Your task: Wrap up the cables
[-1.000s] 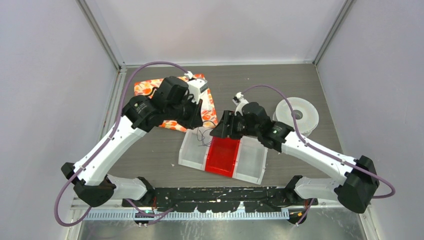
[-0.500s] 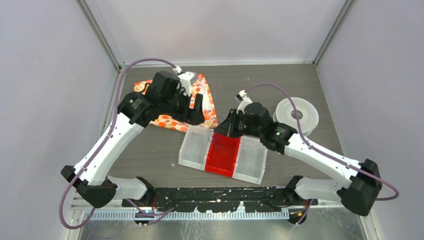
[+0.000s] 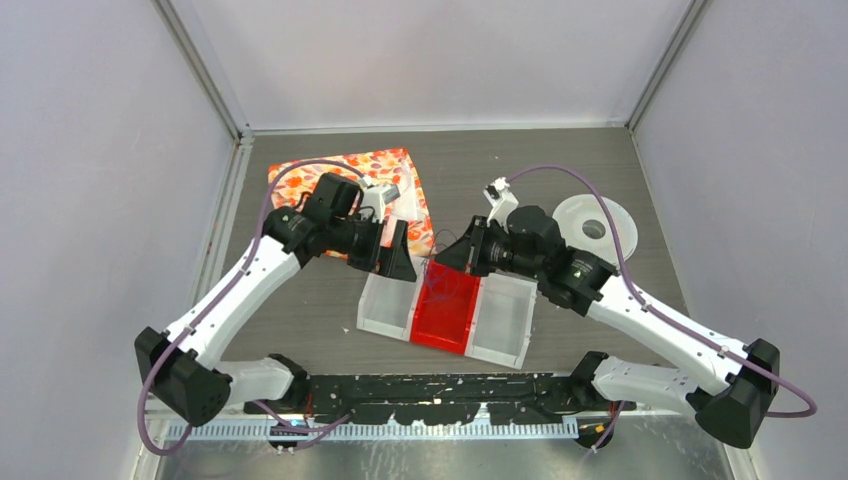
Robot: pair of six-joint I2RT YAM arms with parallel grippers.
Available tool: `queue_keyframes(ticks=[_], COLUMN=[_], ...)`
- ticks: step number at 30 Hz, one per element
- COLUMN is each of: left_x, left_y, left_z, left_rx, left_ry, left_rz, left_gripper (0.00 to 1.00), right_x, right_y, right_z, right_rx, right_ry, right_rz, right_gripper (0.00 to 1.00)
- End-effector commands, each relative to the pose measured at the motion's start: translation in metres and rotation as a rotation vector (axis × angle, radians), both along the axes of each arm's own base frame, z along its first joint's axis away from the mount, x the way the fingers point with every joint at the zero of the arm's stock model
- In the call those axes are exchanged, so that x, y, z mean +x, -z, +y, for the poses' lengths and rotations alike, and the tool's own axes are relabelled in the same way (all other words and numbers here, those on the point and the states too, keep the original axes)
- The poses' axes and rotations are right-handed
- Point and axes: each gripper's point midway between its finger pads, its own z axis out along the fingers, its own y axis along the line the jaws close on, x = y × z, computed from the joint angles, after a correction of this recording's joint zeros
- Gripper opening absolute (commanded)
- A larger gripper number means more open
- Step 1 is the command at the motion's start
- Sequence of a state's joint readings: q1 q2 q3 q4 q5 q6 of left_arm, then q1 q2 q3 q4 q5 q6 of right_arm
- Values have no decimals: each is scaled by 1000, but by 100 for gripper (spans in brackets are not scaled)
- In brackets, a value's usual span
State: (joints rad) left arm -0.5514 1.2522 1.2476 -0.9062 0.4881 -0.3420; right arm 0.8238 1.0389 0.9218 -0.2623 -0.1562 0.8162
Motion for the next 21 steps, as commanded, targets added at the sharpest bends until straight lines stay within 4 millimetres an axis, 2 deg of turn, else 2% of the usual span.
queue_keyframes(ticks=[1, 4, 9, 14, 21], left_x=[-14, -19, -2, 13, 23], left_y=[-39, -33, -21, -18, -17], left_z=[-24, -31, -36, -38, -40], left_rx=[-233, -271, -273, -304, -305], left_ry=[118, 147, 50, -25, -58], left_rz=[-93, -90, -182, -227, -242], left_gripper=[93, 93, 85, 75, 62], right_x=[6, 7, 10, 12, 13], right_y=[-36, -35, -34, -36, -33], right_z=[1, 6, 12, 12, 14], right_rx=[62, 70, 78, 80, 70], right_ry=[21, 13, 6, 15, 14], right_rz=[-65, -60, -49, -54, -44], right_gripper=[1, 1, 1, 1, 0])
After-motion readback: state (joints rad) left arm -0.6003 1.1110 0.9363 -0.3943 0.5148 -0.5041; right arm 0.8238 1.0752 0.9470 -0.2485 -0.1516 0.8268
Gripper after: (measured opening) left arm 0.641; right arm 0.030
